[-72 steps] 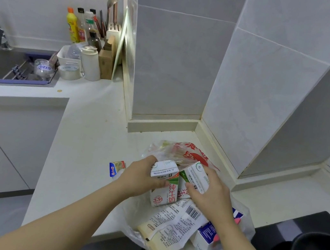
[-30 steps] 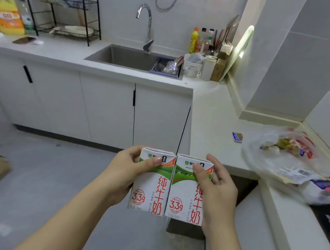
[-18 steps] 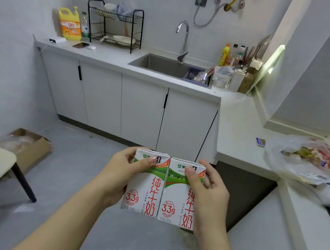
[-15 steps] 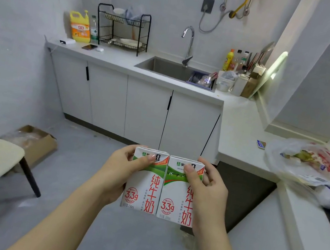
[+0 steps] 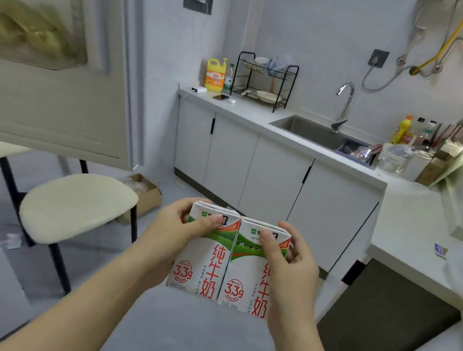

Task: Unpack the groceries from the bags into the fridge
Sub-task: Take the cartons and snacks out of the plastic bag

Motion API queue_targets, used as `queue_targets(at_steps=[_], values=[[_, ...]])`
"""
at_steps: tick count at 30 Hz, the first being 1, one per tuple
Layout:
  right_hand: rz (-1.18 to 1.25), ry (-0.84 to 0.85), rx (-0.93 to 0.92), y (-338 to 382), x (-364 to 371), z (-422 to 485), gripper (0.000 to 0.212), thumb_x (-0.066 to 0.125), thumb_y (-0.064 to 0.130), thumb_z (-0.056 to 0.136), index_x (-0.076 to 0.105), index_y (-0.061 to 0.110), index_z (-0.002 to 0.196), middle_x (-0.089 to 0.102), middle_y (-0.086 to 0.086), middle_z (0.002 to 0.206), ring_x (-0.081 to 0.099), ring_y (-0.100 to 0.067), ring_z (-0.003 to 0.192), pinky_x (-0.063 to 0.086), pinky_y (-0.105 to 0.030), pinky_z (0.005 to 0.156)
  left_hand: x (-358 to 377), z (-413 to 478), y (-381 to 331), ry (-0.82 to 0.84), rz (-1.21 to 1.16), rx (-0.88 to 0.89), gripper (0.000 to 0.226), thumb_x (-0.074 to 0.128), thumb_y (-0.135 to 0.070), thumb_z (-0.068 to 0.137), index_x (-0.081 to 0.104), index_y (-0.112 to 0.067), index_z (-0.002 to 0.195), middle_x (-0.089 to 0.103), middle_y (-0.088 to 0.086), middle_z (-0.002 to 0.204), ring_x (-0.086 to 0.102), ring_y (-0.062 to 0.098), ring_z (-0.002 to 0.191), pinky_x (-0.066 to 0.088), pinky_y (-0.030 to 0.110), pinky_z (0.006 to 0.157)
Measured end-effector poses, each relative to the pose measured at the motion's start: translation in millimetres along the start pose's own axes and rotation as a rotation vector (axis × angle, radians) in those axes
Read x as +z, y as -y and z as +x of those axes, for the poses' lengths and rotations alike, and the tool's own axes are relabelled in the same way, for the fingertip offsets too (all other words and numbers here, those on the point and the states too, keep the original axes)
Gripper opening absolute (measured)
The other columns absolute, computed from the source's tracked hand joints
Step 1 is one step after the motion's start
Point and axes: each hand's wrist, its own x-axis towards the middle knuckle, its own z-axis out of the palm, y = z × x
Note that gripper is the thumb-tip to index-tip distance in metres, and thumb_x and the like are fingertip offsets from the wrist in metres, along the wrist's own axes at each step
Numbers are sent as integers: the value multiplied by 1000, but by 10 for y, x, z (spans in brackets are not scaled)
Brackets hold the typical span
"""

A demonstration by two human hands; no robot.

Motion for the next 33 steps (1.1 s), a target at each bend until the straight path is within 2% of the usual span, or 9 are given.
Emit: queue_targets(at_steps=[6, 9, 12, 17, 23, 25, 30, 33], values=[[-36, 165, -87, 132, 683, -127, 22, 65, 26, 82, 55, 38, 98, 68, -3, 97, 71, -13, 74, 57, -24, 57, -669, -269, -279, -98, -13, 106, 49, 68, -30, 68, 58, -14, 113, 72, 13, 94, 70, 31, 83, 57, 40, 66], [-24, 223, -133, 179, 1048, -151, 25, 65, 27, 82, 53, 39, 100, 67, -3, 99, 70, -9, 73, 55, -20, 55, -1008, -323, -439, -144, -22, 145, 52, 69, -29, 63, 59, -14, 112, 73, 13, 92, 71, 29, 79, 58, 40, 68], [3, 283, -160, 229, 1554, -182, 26, 64, 28, 81, 53, 39, 102, 66, -4, 99, 70, -8, 73, 55, -20, 55, -1477, -358, -645, -172, -18, 191, 52, 69, -28, 63, 58, -12, 112, 72, 14, 92, 71, 26, 76, 58, 35, 62], [15, 386, -224, 330, 2471, -271, 29, 64, 28, 81, 52, 41, 104, 66, 0, 97, 69, -6, 74, 54, -18, 55, -2373, -411, -990, -228, 21, 241, 55, 69, -26, 66, 56, -10, 117, 70, 18, 99, 70, 28, 78, 58, 35, 61], [39, 460, -347, 483, 3515, -425, 20, 65, 20, 83, 53, 29, 96, 69, 6, 78, 70, -11, 70, 54, -20, 53, -3325, -532, -1469, -267, 68, 337, 47, 67, -27, 64, 58, -14, 109, 73, 14, 89, 71, 26, 71, 57, 31, 51], [47, 473, -386, 563, 3840, -469, 19, 65, 19, 84, 52, 27, 96, 69, 7, 78, 70, -12, 70, 56, -23, 53, -3591, -556, -1633, -284, 83, 380, 50, 68, -28, 62, 58, -14, 109, 73, 15, 89, 71, 26, 70, 56, 31, 51], [72, 481, -518, 910, 4525, -492, 19, 66, 21, 84, 55, 32, 93, 67, -4, 83, 70, -17, 70, 59, -34, 60, -4102, -579, -2124, -345, 116, 530, 44, 68, -29, 58, 58, -23, 101, 72, 9, 83, 71, 22, 67, 56, 33, 51], [100, 515, -583, 1167, 4838, -439, 18, 66, 20, 85, 56, 33, 93, 65, 2, 76, 70, -14, 67, 58, -31, 58, -4304, -540, -2441, -351, 138, 630, 41, 68, -31, 58, 56, -28, 98, 70, 5, 82, 71, 19, 68, 57, 33, 55]])
